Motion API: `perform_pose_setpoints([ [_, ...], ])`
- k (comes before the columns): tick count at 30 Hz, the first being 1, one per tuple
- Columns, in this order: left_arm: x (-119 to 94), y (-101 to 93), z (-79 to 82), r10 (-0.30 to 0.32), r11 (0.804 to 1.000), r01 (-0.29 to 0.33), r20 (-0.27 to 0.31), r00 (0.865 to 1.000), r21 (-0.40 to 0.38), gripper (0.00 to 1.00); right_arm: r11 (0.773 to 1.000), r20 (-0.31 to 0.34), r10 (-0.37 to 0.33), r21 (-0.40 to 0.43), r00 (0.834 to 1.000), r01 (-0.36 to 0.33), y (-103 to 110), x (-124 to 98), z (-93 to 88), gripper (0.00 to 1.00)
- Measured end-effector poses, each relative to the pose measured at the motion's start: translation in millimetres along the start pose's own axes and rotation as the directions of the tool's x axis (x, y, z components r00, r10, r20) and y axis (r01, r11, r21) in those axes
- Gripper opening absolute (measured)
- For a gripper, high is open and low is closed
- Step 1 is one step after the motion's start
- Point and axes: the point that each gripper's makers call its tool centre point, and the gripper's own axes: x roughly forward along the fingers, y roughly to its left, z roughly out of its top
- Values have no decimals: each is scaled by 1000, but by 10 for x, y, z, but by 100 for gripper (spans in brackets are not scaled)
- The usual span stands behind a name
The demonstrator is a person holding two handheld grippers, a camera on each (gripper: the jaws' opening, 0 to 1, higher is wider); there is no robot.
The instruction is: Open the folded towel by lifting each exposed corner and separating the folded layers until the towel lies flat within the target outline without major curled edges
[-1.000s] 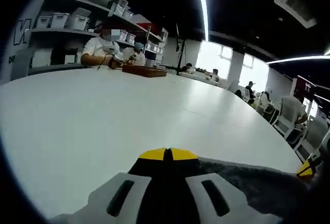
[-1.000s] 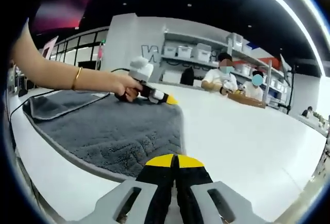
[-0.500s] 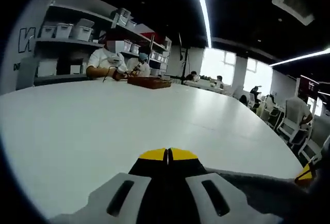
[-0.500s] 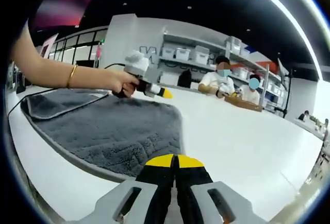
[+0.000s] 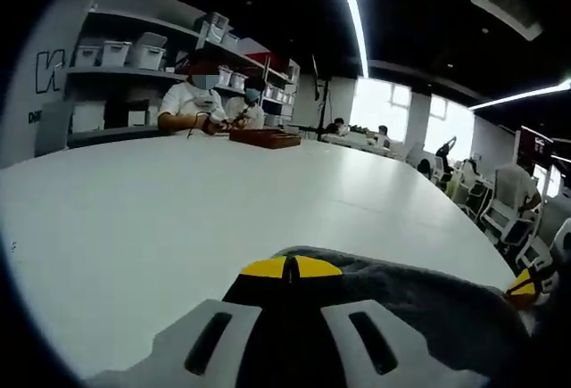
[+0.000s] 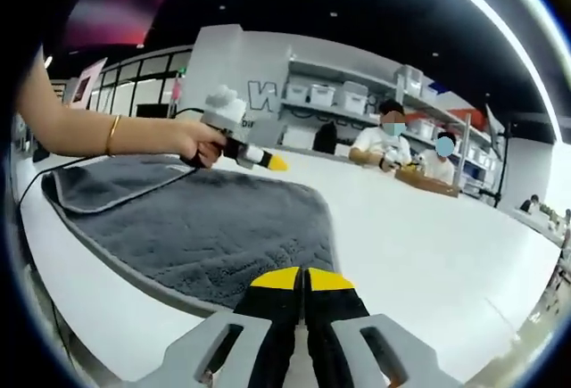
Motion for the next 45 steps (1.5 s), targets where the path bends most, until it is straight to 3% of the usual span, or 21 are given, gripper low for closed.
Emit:
perform_pose_setpoints([
  [5,-131,15,38,15,1000,-15,36,999,14,0,1000,15,12,1,1000,-12,60,-8,72,0],
  [15,-432,64,35,35,992,-36,10,999,118,10,997,16,79,-21,997,-79,312,28,182,0],
  [19,-593,126,66,41,982,-38,-10,999,186,16,994,34,106,-12,994,-105,397,33,259,0],
  [21,-669,94,91,8,970,-4,-13,1000,243,15,992,36,127,-19,991,-127,459,39,298,1],
  [23,-753,97,102,4,970,0,-16,1000,243,16,989,37,144,-30,989,-143,512,45,332,3],
  [26,-873,137,95,24,952,-9,-44,999,305,18,987,40,158,-41,987,-157,574,59,374,9],
  [30,-951,100,128,16,947,-1,-46,999,322,19,980,50,197,-29,979,-196,712,89,439,9],
  [34,-1032,80,113,9,915,24,-82,997,403,24,974,46,223,-40,974,-221,804,104,467,9],
  [35,-1070,78,96,7,893,38,-99,995,448,26,973,47,229,-43,972,-227,827,106,477,9],
  [39,-1148,129,61,20,877,46,-132,991,479,28,970,55,241,-45,969,-239,884,114,507,9],
  [41,-1135,177,58,20,859,65,-161,987,508,28,969,58,247,-46,967,-244,905,114,519,9],
  [43,-1176,192,35,25,830,87,-193,981,551,28,966,59,256,-45,965,-254,929,114,524,9],
  [45,-1187,231,66,42,772,104,-213,976,627,26,961,59,275,-34,960,-274,973,110,529,9],
])
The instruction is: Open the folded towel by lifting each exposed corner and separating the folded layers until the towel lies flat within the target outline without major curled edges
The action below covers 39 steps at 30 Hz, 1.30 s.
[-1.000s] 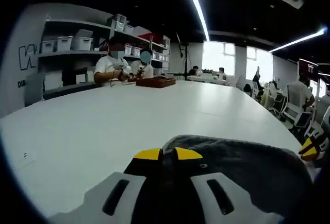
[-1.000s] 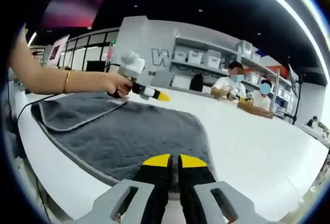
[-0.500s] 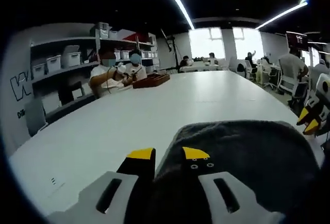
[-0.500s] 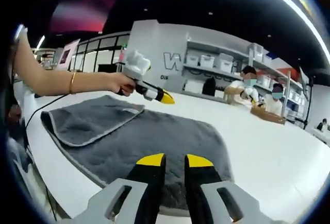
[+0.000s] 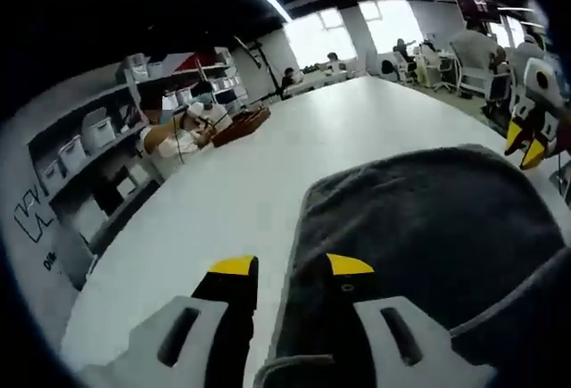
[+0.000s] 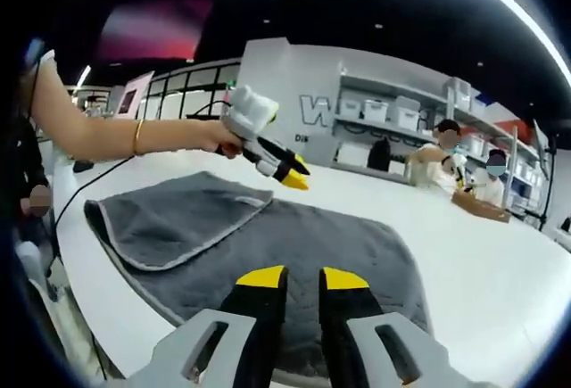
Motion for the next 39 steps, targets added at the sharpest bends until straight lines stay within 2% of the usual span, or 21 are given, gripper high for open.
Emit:
perform_pose_setpoints([
  [3,-39,-33,1,-43,999,43,-18,999,24,27,1000,12,10,7,1000,-10,30,7,35,9],
  [4,-57,-60,-33,-69,996,72,-47,997,52,28,1000,13,12,7,1000,-12,38,5,43,9],
  [7,-98,-16,-145,-60,982,83,-133,989,168,28,1000,19,18,2,1000,-18,58,-3,67,9],
  [9,-129,12,-248,-51,966,98,-197,979,239,29,1000,19,25,0,999,-25,74,-9,74,9],
  [14,-161,-35,-302,-96,964,144,-212,972,223,32,998,15,56,-14,998,-56,155,-14,91,10],
  [18,-206,-41,-448,-118,938,204,-293,949,282,33,995,13,97,-19,995,-97,271,-11,118,11],
  [21,-198,-22,-502,-129,932,219,-300,945,288,31,993,16,113,-21,993,-113,331,-13,140,11],
  [22,-208,-9,-567,-136,919,244,-333,933,309,31,993,19,117,-19,993,-116,348,-11,146,11],
  [27,-224,-14,-626,-160,911,276,-354,921,306,32,994,26,109,-17,994,-108,348,-21,146,11],
  [29,-237,1,-669,-169,906,293,-372,913,306,32,994,26,107,-13,994,-106,342,-27,144,11],
  [30,-246,0,-726,-183,899,317,-397,899,303,32,994,22,107,-12,994,-107,342,-32,135,11],
  [31,-240,6,-763,-189,896,327,-409,893,301,32,994,20,107,-11,994,-106,340,-33,130,11],
  [36,-184,2,-852,-234,896,363,-421,876,258,28,994,21,105,-5,994,-105,346,-32,125,10],
  [39,-173,27,-863,-253,899,373,-421,871,232,28,995,23,104,-1,994,-104,350,-37,131,10],
])
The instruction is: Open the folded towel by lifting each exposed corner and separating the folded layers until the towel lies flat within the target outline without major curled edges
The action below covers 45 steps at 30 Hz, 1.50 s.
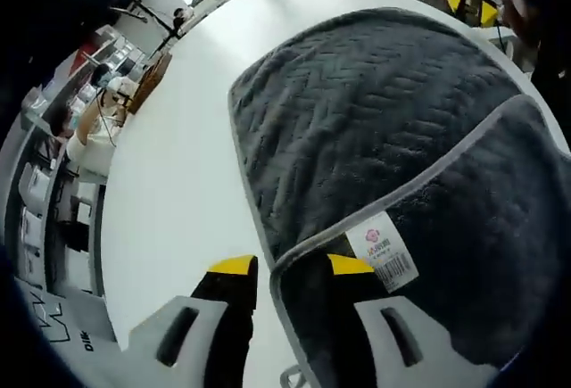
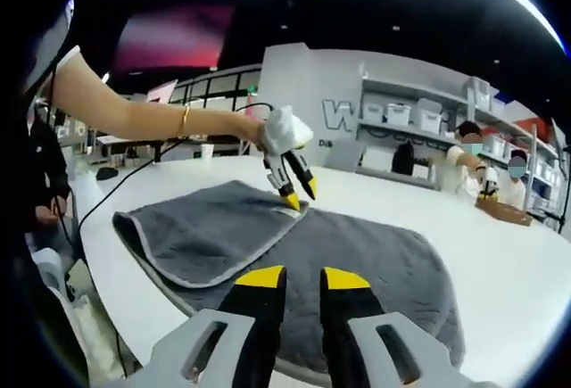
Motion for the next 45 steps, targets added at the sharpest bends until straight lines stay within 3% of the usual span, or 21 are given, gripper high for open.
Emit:
perform_pose_setpoints([
  [1,5,-7,-7,-11,1000,11,3,1000,-13,25,1000,0,-1,0,1000,1,0,-1,1,10],
  [2,22,-109,-34,-71,994,71,5,997,-89,19,1000,0,-1,-1,1000,1,-2,-1,3,10],
  [14,28,-135,-3,-52,995,49,-32,998,-91,17,1000,12,14,-10,1000,-14,100,5,43,9],
  [20,13,-153,-20,-10,993,4,-55,998,-116,13,1000,8,22,-12,1000,-22,136,1,48,9],
  [23,9,-179,-35,4,988,-10,-41,999,-154,6,1000,13,22,-11,1000,-22,145,1,62,7],
  [26,5,-190,-39,46,985,-50,-31,998,-163,4,1000,14,28,-11,1000,-28,169,16,58,7],
  [37,-53,-226,-7,139,987,-143,-57,989,-69,1,998,1,53,-18,999,-53,291,48,47,8],
  [41,-136,-201,17,156,982,-158,-30,987,-99,1,998,-3,60,-15,998,-60,341,53,42,8],
  [45,-257,-177,44,198,964,-192,18,980,-186,1,998,-5,69,-6,998,-69,377,59,31,8],
])
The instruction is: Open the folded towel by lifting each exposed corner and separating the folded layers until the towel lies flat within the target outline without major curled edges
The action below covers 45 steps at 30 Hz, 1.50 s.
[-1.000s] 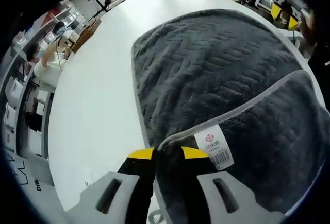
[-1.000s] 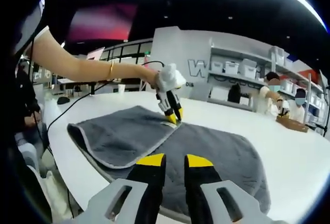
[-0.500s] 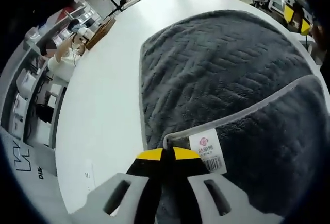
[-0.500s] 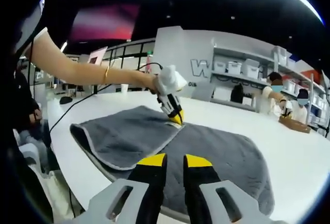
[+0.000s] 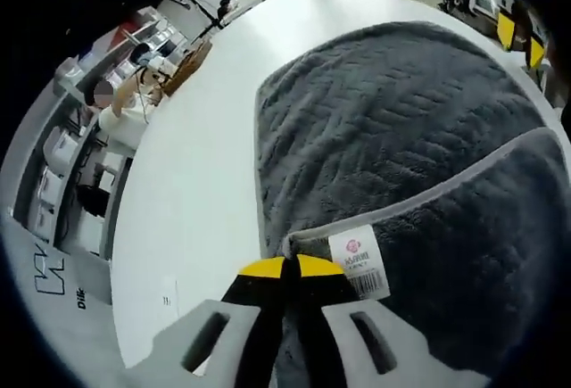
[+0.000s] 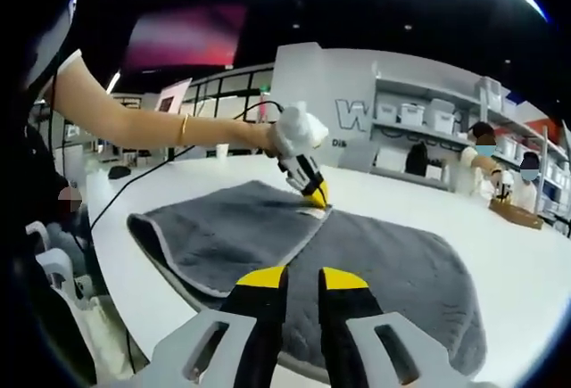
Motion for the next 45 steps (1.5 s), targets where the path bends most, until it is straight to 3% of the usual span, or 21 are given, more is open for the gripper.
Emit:
perform_pose_setpoints([
  [2,-62,-4,14,16,999,-15,20,1000,-43,1,1000,-3,6,4,1000,-6,22,11,-11,9],
  [8,-209,-66,1,14,999,-13,48,999,-35,1,1000,-18,26,3,999,-26,101,66,-32,9],
  [11,-198,4,15,14,999,-11,62,998,-34,1,999,-18,36,4,999,-35,135,94,-24,9],
  [18,-337,24,55,63,998,-59,94,994,-37,1,997,-24,71,31,997,-70,259,131,-55,10],
  [25,-520,65,74,128,991,-119,149,981,-65,1,994,-29,95,60,995,-93,344,181,-77,10],
  [33,-797,193,-35,235,970,-215,200,951,-117,1,987,-57,115,116,992,-107,432,264,-140,16],
  [36,-865,291,-119,288,955,-265,205,935,-132,1,993,-88,87,82,992,-80,419,283,-184,20],
  [40,-969,330,-178,326,942,-296,230,917,-156,1,991,-82,86,105,993,-77,448,314,-180,20],
  [45,-1071,359,-274,348,935,-315,246,905,-165,1,991,-101,89,112,991,-77,462,377,-228,20],
])
